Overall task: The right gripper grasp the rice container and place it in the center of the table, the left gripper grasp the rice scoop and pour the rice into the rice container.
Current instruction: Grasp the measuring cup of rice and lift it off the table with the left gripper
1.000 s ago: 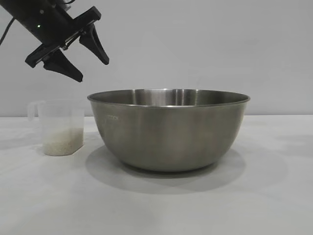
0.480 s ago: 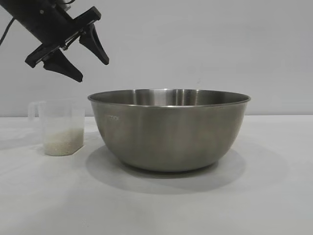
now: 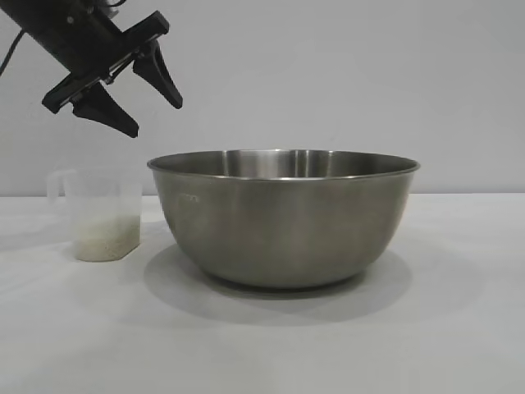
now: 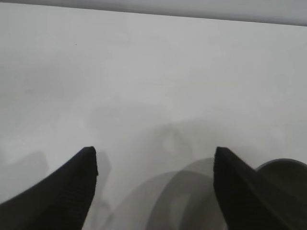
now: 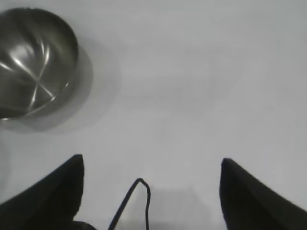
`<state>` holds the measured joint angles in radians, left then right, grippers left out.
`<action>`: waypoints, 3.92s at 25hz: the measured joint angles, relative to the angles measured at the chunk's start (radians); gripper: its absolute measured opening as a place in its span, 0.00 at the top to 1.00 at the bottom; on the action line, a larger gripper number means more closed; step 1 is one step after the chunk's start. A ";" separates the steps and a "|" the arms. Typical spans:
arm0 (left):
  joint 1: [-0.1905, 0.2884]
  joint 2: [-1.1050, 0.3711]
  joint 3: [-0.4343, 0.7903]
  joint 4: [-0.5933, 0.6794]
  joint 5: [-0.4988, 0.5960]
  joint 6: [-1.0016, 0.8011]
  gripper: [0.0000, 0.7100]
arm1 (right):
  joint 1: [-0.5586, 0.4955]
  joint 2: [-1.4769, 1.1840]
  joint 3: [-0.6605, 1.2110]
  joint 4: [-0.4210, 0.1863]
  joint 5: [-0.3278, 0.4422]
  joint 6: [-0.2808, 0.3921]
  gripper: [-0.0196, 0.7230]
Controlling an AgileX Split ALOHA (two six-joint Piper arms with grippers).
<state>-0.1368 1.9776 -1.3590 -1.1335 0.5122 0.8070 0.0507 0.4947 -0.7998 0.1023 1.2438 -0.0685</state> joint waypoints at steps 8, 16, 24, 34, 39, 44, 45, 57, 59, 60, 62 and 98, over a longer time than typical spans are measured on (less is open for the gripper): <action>0.000 0.000 0.000 0.000 -0.007 0.000 0.29 | 0.000 -0.311 0.238 -0.002 -0.079 0.000 0.30; 0.000 0.000 0.000 -0.010 -0.021 0.000 0.29 | 0.000 -0.509 0.311 -0.002 -0.101 0.000 0.30; 0.000 -0.015 0.000 0.009 -0.035 0.007 0.29 | 0.000 -0.510 0.311 -0.002 -0.101 0.000 0.30; 0.000 -0.262 0.000 0.350 0.009 -0.039 0.29 | 0.000 -0.510 0.311 -0.002 -0.101 0.000 0.30; 0.000 -0.385 0.000 0.491 0.170 -0.174 0.29 | 0.000 -0.510 0.311 -0.002 -0.101 0.000 0.30; 0.000 -0.491 0.000 0.608 0.341 -0.307 0.29 | 0.000 -0.510 0.311 -0.002 -0.101 0.000 0.30; 0.000 -0.514 0.000 0.634 0.372 -0.332 0.29 | 0.000 -0.510 0.311 -0.002 -0.101 0.000 0.30; 0.000 -0.741 0.206 0.767 0.527 -0.441 0.29 | 0.000 -0.510 0.311 -0.002 -0.101 0.000 0.30; 0.000 -0.778 0.300 0.776 0.489 -0.443 0.29 | 0.000 -0.510 0.311 -0.002 -0.101 0.000 0.30; 0.000 -0.794 0.340 0.779 0.461 -0.443 0.29 | 0.000 -0.510 0.311 -0.002 -0.101 0.000 0.30; 0.000 -0.831 0.434 0.779 0.395 -0.443 0.29 | 0.000 -0.510 0.311 -0.002 -0.101 0.000 0.30; -0.320 -0.882 1.243 0.614 -1.074 -0.438 0.36 | 0.000 -0.510 0.311 -0.002 -0.101 0.000 0.30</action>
<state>-0.4568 1.0953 -0.1165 -0.5195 -0.5619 0.3686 0.0507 -0.0157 -0.4890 0.1008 1.1433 -0.0685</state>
